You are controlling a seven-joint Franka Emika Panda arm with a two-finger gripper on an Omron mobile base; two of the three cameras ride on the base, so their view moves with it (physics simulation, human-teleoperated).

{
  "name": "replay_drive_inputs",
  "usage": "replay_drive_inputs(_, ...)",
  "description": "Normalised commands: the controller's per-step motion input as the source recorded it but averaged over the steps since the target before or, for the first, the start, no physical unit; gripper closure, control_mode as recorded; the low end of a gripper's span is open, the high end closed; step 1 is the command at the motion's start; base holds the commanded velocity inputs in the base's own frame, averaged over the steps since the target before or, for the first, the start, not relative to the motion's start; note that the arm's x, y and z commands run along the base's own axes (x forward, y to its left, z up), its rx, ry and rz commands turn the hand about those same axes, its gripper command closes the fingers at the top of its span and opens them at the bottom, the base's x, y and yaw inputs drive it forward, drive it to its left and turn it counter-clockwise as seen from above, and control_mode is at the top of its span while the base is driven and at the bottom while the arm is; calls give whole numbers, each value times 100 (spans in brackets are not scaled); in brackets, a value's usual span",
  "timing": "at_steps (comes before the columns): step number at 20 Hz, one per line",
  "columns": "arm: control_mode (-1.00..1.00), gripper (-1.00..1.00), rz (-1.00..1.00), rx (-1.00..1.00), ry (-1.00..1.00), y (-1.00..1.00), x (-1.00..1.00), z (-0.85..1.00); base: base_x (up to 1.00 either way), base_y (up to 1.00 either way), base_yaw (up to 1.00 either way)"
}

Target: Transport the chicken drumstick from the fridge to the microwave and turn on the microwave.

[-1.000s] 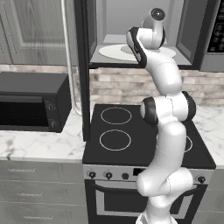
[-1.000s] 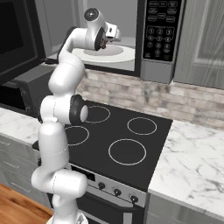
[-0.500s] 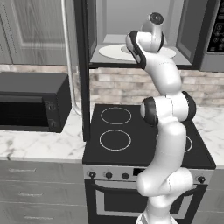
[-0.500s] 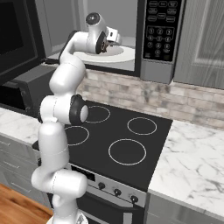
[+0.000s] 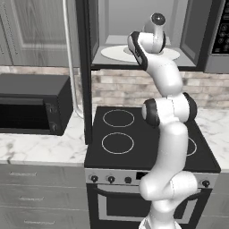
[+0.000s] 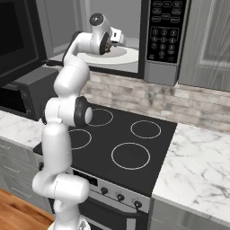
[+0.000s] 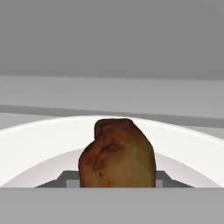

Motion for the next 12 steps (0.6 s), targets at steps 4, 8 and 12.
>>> replay_drive_inputs(4, -100, 100, 0, 0, 0, 0, 0, 0, 0, 0, 0)
replay_drive_inputs(8, -100, 100, 0, 0, 0, 0, 0, 0, 0, 0, 0)
replay_drive_inputs(12, -100, -100, 0, 0, 0, 0, 0, 0, 0, 0, 0)
